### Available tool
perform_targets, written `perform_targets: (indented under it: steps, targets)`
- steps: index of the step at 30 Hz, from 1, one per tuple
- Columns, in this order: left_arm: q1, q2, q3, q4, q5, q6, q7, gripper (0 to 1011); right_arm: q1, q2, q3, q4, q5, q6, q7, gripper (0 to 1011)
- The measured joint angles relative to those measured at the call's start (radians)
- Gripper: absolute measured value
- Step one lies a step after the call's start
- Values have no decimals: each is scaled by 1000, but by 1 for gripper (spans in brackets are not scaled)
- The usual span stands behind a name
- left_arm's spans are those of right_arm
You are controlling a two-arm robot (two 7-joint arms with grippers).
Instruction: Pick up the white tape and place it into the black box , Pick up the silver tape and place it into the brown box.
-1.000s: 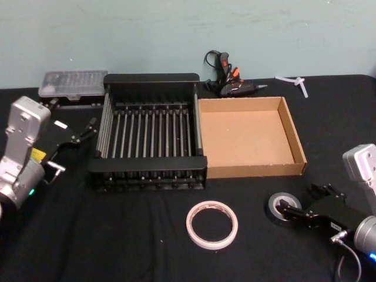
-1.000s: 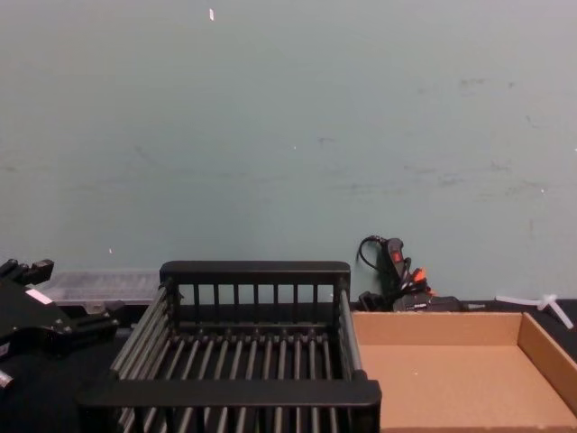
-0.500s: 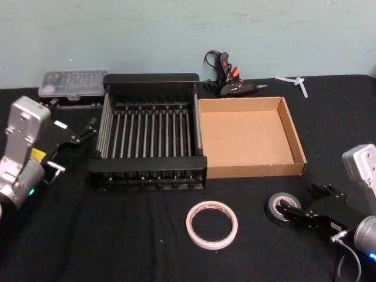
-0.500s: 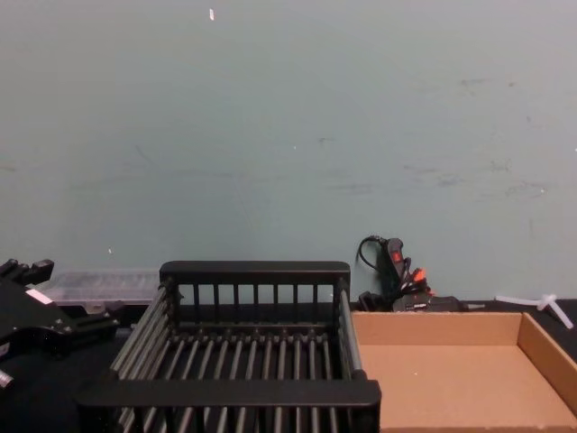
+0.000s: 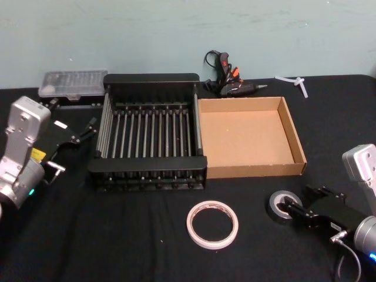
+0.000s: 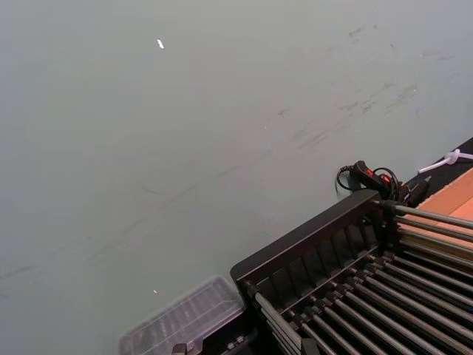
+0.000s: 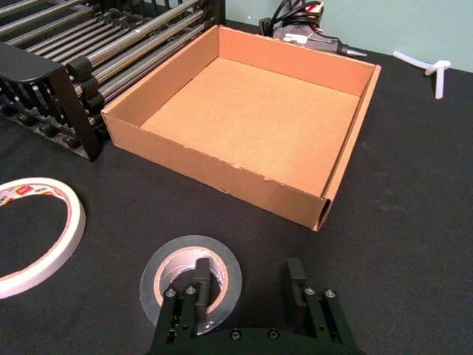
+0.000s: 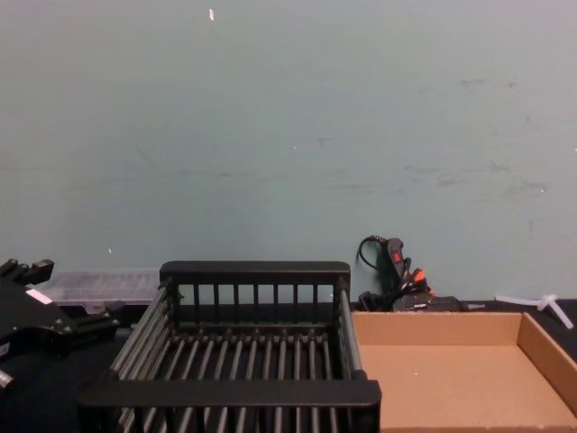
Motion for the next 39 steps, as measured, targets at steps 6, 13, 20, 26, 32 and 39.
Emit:
perform_targets:
  steps: [6, 13, 20, 26, 32, 39]
  targets:
    - [0, 0, 0, 0, 0, 0, 0, 1001, 0, 1, 0, 0, 0, -1, -1, 492]
    - [0, 0, 0, 0, 0, 0, 0, 1001, 0, 1, 0, 0, 1, -1, -1, 269]
    - [0, 0, 0, 0, 0, 0, 0, 1001, 0, 1, 0, 0, 1, -1, -1, 150]
    - [0, 0, 0, 0, 0, 0, 0, 1001, 0, 1, 0, 0, 2, -1, -1, 150]
    - [0, 0, 0, 0, 0, 0, 0, 1001, -7, -6, 16, -7, 3, -7, 23, 150]
    - [0, 0, 0, 0, 0, 0, 0, 1001, -16, -8, 41, -43, 4, -8, 49, 150]
